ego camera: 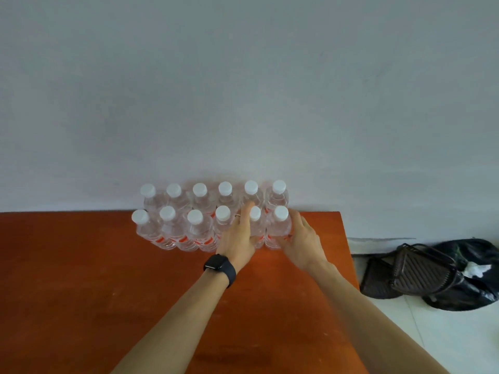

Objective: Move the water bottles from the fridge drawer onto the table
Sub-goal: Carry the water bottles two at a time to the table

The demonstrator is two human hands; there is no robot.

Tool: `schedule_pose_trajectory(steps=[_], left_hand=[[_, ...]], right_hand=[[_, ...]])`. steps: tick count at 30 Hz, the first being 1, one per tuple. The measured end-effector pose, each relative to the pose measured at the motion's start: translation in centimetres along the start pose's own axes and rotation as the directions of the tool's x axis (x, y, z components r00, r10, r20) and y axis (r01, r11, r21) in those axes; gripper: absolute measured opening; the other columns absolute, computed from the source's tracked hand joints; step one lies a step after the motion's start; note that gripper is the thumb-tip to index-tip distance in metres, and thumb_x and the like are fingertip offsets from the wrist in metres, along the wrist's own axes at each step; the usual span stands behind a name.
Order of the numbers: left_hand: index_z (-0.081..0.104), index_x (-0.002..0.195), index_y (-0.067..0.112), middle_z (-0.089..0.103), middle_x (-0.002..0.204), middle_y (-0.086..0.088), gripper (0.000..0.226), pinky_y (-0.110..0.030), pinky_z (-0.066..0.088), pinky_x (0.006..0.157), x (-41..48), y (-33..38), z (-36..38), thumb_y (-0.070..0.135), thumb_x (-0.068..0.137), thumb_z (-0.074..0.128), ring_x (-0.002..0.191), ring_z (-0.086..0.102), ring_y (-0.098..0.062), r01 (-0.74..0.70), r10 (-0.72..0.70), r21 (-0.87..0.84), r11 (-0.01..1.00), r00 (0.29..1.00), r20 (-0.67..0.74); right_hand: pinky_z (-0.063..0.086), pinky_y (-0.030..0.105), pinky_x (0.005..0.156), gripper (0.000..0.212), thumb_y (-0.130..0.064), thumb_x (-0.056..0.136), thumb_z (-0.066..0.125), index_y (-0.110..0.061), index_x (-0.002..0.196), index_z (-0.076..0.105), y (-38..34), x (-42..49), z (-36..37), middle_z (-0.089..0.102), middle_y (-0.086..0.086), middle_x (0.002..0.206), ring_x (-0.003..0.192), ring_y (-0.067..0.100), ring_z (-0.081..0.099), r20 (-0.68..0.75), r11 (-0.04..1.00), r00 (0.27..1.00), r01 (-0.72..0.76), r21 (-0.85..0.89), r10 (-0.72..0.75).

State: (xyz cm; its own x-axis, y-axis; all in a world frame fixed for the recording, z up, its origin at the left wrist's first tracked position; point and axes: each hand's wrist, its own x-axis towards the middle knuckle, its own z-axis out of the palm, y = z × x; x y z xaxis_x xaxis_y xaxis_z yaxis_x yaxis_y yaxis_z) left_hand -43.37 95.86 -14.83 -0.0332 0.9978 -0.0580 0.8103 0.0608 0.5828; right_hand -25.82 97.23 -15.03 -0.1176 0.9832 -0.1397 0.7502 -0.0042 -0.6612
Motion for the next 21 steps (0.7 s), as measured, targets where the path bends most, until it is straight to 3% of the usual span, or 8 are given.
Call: schedule_pose_trajectory(steps=[6, 8, 10, 13, 16, 18, 21], left_hand=[[0.001, 0.155, 0.045, 0.061, 0.128, -0.005, 0.113, -0.035, 0.060, 0.057, -0.6, 0.2, 0.0, 0.004, 0.082, 0.077, 0.079, 0.069, -0.020, -0.038, 0.037, 0.056, 0.998, 0.999, 0.011], [0.003, 0.155, 0.045, 0.053, 0.141, -0.005, 0.113, -0.035, 0.060, 0.057, -1.2, 0.6, -0.3, 0.003, 0.081, 0.077, 0.088, 0.070, -0.021, -0.072, 0.073, 0.058, 0.996, 0.997, -0.003], [0.013, 0.154, 0.040, 0.045, 0.151, -0.004, 0.098, -0.034, 0.060, 0.057, -2.0, 1.3, -0.9, 0.010, 0.085, 0.075, 0.091, 0.070, -0.022, -0.097, 0.100, 0.080, 0.992, 0.994, -0.032], [0.035, 0.147, 0.025, 0.057, 0.134, -0.007, 0.060, -0.023, 0.045, 0.046, -4.6, 2.9, -1.9, 0.024, 0.095, 0.065, 0.071, 0.067, -0.018, -0.178, 0.197, 0.211, 0.961, 0.978, -0.069], [0.050, 0.135, 0.022, 0.049, 0.141, 0.001, 0.040, -0.015, 0.032, 0.043, -7.4, 5.2, -1.5, 0.024, 0.096, 0.060, 0.064, 0.057, -0.010, -0.297, 0.317, 0.268, 0.917, 0.948, -0.035], [0.054, 0.132, 0.026, 0.054, 0.136, 0.006, 0.033, -0.020, 0.039, 0.047, -9.2, 7.3, -0.1, 0.026, 0.098, 0.053, 0.071, 0.058, -0.011, -0.368, 0.363, 0.266, 0.891, 0.929, 0.071], [0.058, 0.128, 0.033, 0.061, 0.126, 0.012, 0.031, -0.030, 0.053, 0.071, -13.0, 11.6, 3.7, 0.030, 0.101, 0.044, 0.102, 0.063, -0.012, -0.529, 0.476, 0.243, 0.813, 0.845, 0.245]], right_hand=[[0.052, 0.044, 0.098, 0.094, -0.048, 0.079, 0.079, -0.029, 0.152, 0.023, -0.4, -1.0, -0.3, 0.046, 0.001, 0.149, 0.128, 0.027, 0.055, 0.076, 0.997, 0.994, -0.073, -0.009, 0.074], [0.050, 0.043, 0.100, 0.094, -0.050, 0.081, 0.076, -0.026, 0.153, 0.021, -0.3, -2.1, -0.7, 0.045, 0.003, 0.150, 0.130, 0.028, 0.053, 0.071, 0.996, 0.993, -0.092, -0.007, 0.092], [0.047, 0.042, 0.102, 0.087, -0.050, 0.086, 0.070, -0.023, 0.153, 0.023, -0.2, -3.5, -1.3, 0.046, 0.004, 0.151, 0.132, 0.027, 0.051, 0.070, 0.995, 0.993, -0.097, -0.005, 0.097], [0.044, 0.038, 0.106, 0.070, -0.040, 0.092, 0.064, -0.025, 0.152, 0.032, 0.7, -7.2, -2.9, 0.047, 0.001, 0.151, 0.135, 0.024, 0.049, 0.064, 0.993, 0.992, -0.111, -0.032, 0.113], [0.043, 0.033, 0.106, 0.054, -0.042, 0.093, 0.062, -0.033, 0.143, 0.044, 3.0, -12.5, -4.8, 0.055, -0.005, 0.142, 0.130, 0.019, 0.052, 0.005, 0.992, 0.992, -0.129, -0.017, 0.129], [0.040, 0.028, 0.104, 0.046, -0.044, 0.094, 0.061, -0.034, 0.138, 0.051, 5.0, -17.1, -6.2, 0.057, -0.009, 0.137, 0.127, 0.016, 0.053, -0.038, 0.988, 0.987, -0.155, -0.005, 0.155], [0.036, 0.027, 0.105, 0.036, -0.042, 0.096, 0.060, -0.035, 0.131, 0.059, 8.2, -25.5, -8.4, 0.059, -0.012, 0.132, 0.126, 0.015, 0.052, -0.133, 0.974, 0.966, -0.226, -0.005, 0.224]])
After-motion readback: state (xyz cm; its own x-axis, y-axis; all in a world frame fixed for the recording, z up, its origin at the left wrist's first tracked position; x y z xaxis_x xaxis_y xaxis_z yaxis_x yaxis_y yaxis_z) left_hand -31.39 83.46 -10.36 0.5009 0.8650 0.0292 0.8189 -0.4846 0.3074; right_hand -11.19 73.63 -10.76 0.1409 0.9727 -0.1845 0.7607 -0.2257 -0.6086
